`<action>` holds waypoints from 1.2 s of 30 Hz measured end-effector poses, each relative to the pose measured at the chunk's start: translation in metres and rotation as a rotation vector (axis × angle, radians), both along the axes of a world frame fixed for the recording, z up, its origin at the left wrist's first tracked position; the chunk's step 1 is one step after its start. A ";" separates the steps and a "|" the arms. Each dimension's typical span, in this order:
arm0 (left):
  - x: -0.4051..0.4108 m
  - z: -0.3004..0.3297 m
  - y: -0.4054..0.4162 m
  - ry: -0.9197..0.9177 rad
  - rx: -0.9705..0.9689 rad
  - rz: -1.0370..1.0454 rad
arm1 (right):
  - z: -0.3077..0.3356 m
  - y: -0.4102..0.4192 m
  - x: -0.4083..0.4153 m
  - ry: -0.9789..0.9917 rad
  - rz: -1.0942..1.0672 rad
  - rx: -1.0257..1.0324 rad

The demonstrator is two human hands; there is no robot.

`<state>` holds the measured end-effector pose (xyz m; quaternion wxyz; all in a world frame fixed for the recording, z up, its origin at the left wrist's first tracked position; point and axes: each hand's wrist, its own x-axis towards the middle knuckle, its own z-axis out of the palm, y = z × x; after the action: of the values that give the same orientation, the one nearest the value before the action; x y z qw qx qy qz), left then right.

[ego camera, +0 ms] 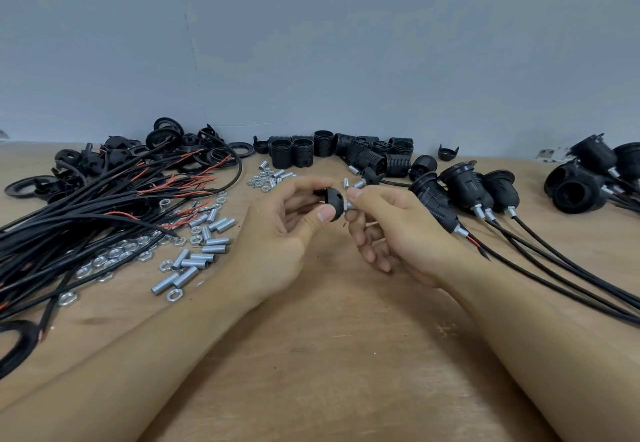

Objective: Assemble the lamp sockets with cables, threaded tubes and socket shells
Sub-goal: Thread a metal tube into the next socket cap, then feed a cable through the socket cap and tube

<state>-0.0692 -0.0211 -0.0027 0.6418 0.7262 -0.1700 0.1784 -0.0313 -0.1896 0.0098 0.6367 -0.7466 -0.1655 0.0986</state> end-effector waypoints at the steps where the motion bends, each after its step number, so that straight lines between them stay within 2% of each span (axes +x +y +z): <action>1: 0.000 0.000 0.000 0.002 -0.003 0.002 | 0.000 -0.001 0.000 -0.016 0.011 0.000; 6: 0.001 -0.001 0.002 -0.020 0.031 0.005 | -0.002 0.001 -0.002 -0.029 0.028 -0.017; 13: 0.002 0.000 0.006 -0.101 0.138 0.004 | -0.002 0.003 -0.001 0.039 0.039 0.076; 15: 0.005 0.001 0.017 -0.059 0.343 0.055 | -0.004 0.004 0.000 0.029 -0.003 0.029; 16: 0.009 0.003 0.025 -0.049 0.518 0.142 | -0.005 0.004 0.000 0.031 -0.034 0.007; 19: 0.018 0.016 0.063 -0.022 1.062 0.601 | -0.006 0.002 0.003 0.058 -0.098 -0.031; 21: 0.020 0.025 0.089 0.150 1.213 0.879 | -0.005 0.002 0.004 0.074 -0.099 -0.050; 24: 0.019 0.027 0.116 0.520 1.198 1.014 | -0.006 0.002 0.004 0.084 -0.094 -0.059; 25: 0.020 0.026 0.121 0.581 1.163 1.031 | -0.007 0.002 0.005 0.084 -0.092 -0.060; 29: 0.025 0.024 0.132 0.453 1.030 1.124 | -0.005 0.002 0.004 0.091 -0.088 -0.055; 33: 0.027 0.023 0.137 0.454 1.022 1.077 | -0.005 0.000 0.004 0.107 -0.082 -0.010; 36: 0.029 0.022 0.134 0.275 0.963 1.098 | -0.005 -0.001 0.005 0.122 -0.080 0.004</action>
<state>-0.0401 0.1129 0.0192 0.0861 0.9234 0.2399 0.2869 -0.0266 -0.1906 0.0051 0.6504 -0.7441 -0.0967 0.1182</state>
